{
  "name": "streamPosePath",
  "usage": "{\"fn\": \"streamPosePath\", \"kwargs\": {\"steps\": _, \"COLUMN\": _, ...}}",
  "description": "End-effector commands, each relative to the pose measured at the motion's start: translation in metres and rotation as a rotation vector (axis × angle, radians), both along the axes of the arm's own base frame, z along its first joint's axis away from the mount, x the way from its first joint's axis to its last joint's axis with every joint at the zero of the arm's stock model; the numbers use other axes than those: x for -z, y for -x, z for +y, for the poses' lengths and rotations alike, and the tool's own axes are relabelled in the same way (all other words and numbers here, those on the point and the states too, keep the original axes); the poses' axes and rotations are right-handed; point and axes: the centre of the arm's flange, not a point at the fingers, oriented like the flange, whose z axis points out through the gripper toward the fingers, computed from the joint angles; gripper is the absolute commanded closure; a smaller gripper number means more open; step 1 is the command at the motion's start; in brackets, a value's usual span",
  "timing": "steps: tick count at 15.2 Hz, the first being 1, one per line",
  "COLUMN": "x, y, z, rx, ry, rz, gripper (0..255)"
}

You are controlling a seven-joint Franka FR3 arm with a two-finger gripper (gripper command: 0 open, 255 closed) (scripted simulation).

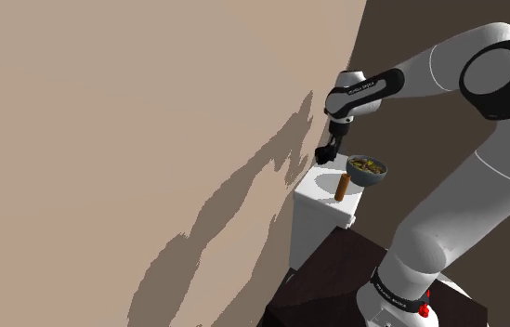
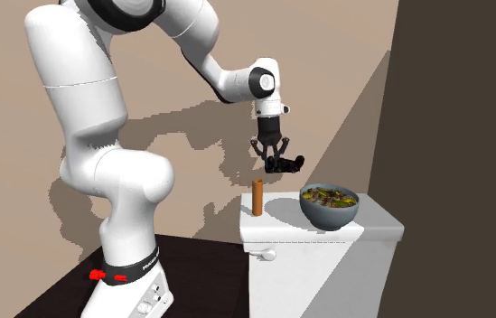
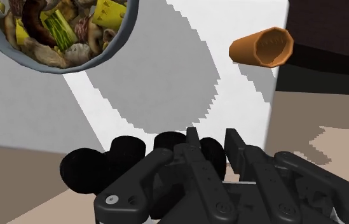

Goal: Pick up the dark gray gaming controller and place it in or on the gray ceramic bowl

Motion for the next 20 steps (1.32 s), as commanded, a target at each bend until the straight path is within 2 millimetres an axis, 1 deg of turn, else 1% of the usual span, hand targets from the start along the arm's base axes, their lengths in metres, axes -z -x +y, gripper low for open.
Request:
{"fn": "streamPosePath", "kwargs": {"steps": 1, "x": -0.011, "y": 0.002, "z": -0.001, "rx": 0.0, "ry": 0.0, "rz": 0.0, "gripper": 255}}
{"fn": "streamPosePath", "kwargs": {"steps": 6, "x": -0.036, "y": 0.002, "z": -0.001, "rx": 0.0, "ry": 0.0, "rz": 0.0, "gripper": 255}}
{"fn": "streamPosePath", "kwargs": {"steps": 20, "x": -0.035, "y": 0.123, "z": -0.14, "rx": 0.0, "ry": 0.0, "rz": 0.0, "gripper": 255}}
